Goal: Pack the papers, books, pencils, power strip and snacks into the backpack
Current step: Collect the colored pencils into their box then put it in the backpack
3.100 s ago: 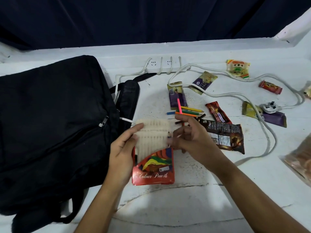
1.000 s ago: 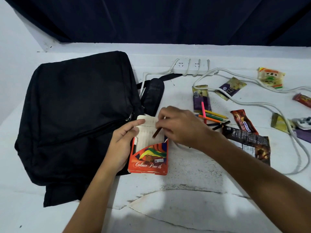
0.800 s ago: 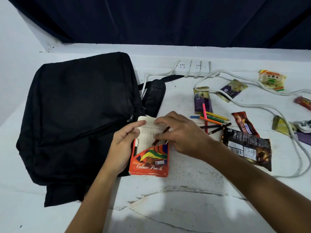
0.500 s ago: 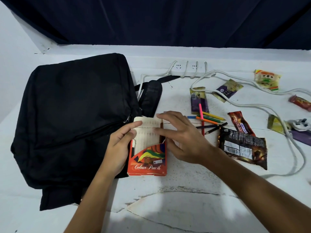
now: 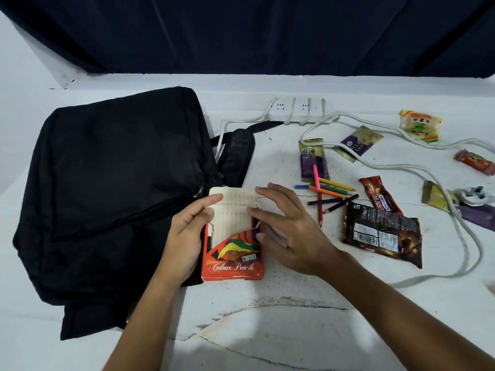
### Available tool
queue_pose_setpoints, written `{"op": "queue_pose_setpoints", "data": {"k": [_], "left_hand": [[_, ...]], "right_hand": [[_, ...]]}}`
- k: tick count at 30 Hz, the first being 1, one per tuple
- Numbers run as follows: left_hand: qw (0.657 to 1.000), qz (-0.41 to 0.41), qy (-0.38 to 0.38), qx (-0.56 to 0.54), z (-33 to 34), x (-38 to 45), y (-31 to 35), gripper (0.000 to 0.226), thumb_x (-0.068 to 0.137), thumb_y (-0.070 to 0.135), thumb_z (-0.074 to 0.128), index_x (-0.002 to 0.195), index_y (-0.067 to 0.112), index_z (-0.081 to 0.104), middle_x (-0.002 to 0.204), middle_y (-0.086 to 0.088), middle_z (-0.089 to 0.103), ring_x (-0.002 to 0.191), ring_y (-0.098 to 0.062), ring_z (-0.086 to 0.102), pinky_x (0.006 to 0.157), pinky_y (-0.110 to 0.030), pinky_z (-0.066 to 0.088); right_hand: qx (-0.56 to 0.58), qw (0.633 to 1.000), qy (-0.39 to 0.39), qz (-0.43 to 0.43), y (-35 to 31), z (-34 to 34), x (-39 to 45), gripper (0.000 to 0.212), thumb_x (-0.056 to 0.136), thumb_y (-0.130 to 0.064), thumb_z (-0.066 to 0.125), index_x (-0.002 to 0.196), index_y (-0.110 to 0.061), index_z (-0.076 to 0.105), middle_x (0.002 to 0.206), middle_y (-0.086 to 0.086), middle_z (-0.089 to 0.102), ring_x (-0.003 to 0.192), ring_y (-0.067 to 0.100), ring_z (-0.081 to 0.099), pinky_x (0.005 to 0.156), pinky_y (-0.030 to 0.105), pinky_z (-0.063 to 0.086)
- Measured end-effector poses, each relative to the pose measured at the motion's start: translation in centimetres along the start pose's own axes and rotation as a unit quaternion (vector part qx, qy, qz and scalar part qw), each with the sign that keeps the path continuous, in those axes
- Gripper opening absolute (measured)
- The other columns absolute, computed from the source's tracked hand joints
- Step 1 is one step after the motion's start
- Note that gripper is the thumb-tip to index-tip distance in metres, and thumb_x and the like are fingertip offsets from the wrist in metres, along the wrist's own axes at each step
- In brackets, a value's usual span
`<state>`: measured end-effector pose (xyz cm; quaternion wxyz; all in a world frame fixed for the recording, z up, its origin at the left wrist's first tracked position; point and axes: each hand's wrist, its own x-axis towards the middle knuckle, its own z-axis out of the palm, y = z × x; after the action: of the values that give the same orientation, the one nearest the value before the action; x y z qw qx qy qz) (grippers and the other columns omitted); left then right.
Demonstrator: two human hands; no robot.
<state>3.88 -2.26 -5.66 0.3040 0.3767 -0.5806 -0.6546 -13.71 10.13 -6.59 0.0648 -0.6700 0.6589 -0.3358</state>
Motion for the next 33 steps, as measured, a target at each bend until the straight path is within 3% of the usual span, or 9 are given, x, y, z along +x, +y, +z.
{"op": "queue_pose_setpoints", "data": {"k": [3, 6, 9, 11, 14, 22, 26, 29, 33], "left_hand": [[1.0, -0.002, -0.004, 0.001, 0.1, -0.2, 0.2, 0.034, 0.1, 0.006, 0.042, 0.108, 0.018, 0.072, 0.114, -0.002, 0.07, 0.108, -0.029, 0.064, 0.088, -0.046, 0.053], [1.0, -0.019, -0.005, -0.016, 0.3, -0.4, 0.6, 0.031, 0.101, 0.007, 0.041, 0.108, 0.016, 0.07, 0.108, -0.002, 0.072, 0.1, -0.029, 0.068, 0.073, -0.036, 0.056], [0.999, -0.034, -0.004, -0.012, 0.4, -0.2, 1.0, 0.032, 0.101, 0.008, 0.042, 0.105, 0.018, 0.072, 0.109, -0.001, 0.072, 0.102, -0.029, 0.067, 0.077, -0.04, 0.054], [0.999, -0.033, -0.014, -0.007, 0.8, -0.1, 1.5, 0.034, 0.1, 0.007, 0.043, 0.102, 0.02, 0.074, 0.111, 0.001, 0.071, 0.106, -0.026, 0.066, 0.084, -0.041, 0.054], [0.999, -0.015, -0.048, -0.014, 2.4, 0.6, 2.9, 0.036, 0.099, 0.004, 0.044, 0.097, 0.021, 0.076, 0.109, 0.001, 0.072, 0.104, -0.018, 0.066, 0.086, -0.037, 0.053], [0.993, 0.008, -0.11, 0.041, 6.4, 4.7, 3.3, 0.032, 0.099, 0.0, 0.042, 0.101, 0.016, 0.069, 0.098, 0.006, 0.068, 0.081, -0.002, 0.062, 0.075, -0.023, 0.048], [0.99, -0.058, -0.125, -0.034, 5.9, 5.2, 2.4, 0.031, 0.099, 0.0, 0.041, 0.103, 0.01, 0.07, 0.101, 0.004, 0.072, 0.091, -0.011, 0.068, 0.078, -0.029, 0.054], [0.987, -0.082, -0.123, -0.067, 5.8, 5.3, 2.0, 0.032, 0.098, -0.002, 0.04, 0.102, 0.008, 0.07, 0.099, -0.001, 0.073, 0.093, -0.02, 0.067, 0.081, -0.036, 0.054], [0.985, -0.084, -0.127, -0.078, 5.7, 5.4, 1.5, 0.032, 0.098, -0.003, 0.04, 0.104, 0.007, 0.07, 0.099, -0.008, 0.071, 0.095, -0.027, 0.064, 0.087, -0.045, 0.05]], "right_hand": [[0.017, 1.0, 0.005, -0.001, 0.0, -0.1, -0.1, 0.032, 0.09, -0.03, 0.055, 0.109, -0.013, 0.073, 0.14, 0.008, 0.049, 0.137, 0.025, 0.034, 0.105, 0.035, 0.039], [-0.012, 0.993, 0.11, 0.051, 0.6, -1.4, 0.5, 0.03, 0.088, -0.021, 0.052, 0.108, -0.008, 0.07, 0.105, 0.007, 0.064, 0.094, 0.016, 0.06, 0.077, 0.023, 0.053], [-0.062, 0.966, 0.184, 0.173, 2.3, -4.3, 1.9, 0.021, 0.091, -0.012, 0.058, 0.11, -0.006, 0.065, 0.082, -0.001, 0.063, 0.063, 0.006, 0.056, 0.053, 0.022, 0.051], [-0.105, 0.948, 0.133, 0.271, 4.0, -6.0, 2.6, 0.022, 0.094, -0.019, 0.057, 0.115, -0.011, 0.06, 0.082, -0.001, 0.063, 0.065, 0.013, 0.056, 0.053, 0.017, 0.037], [-0.17, 0.924, 0.053, 0.338, 5.8, -7.2, 3.9, 0.028, 0.095, -0.03, 0.051, 0.118, -0.014, 0.053, 0.097, 0.01, 0.066, 0.088, 0.032, 0.062, 0.068, 0.031, 0.043], [-0.263, 0.901, -0.051, 0.34, 7.6, -6.3, 5.8, 0.033, 0.092, -0.024, 0.047, 0.123, -0.012, 0.051, 0.108, 0.02, 0.064, 0.096, 0.038, 0.061, 0.075, 0.038, 0.045], [-0.008, 0.934, 0.116, 0.338, 5.9, -6.7, 5.5, 0.044, 0.092, -0.009, 0.05, 0.135, -0.017, 0.044, 0.069, 0.003, 0.065, 0.063, 0.017, 0.063, 0.057, 0.027, 0.046], [0.307, 0.861, 0.169, 0.368, 3.5, -6.5, 5.7, 0.017, 0.092, -0.002, 0.056, 0.109, -0.006, 0.06, 0.072, 0.006, 0.07, 0.056, 0.009, 0.066, 0.046, 0.022, 0.047], [0.455, 0.789, 0.168, 0.378, 1.7, -5.8, 6.1, 0.005, 0.086, 0.001, 0.065, 0.085, -0.002, 0.061, 0.075, 0.014, 0.066, 0.065, 0.032, 0.069, 0.044, 0.027, 0.05]]}}
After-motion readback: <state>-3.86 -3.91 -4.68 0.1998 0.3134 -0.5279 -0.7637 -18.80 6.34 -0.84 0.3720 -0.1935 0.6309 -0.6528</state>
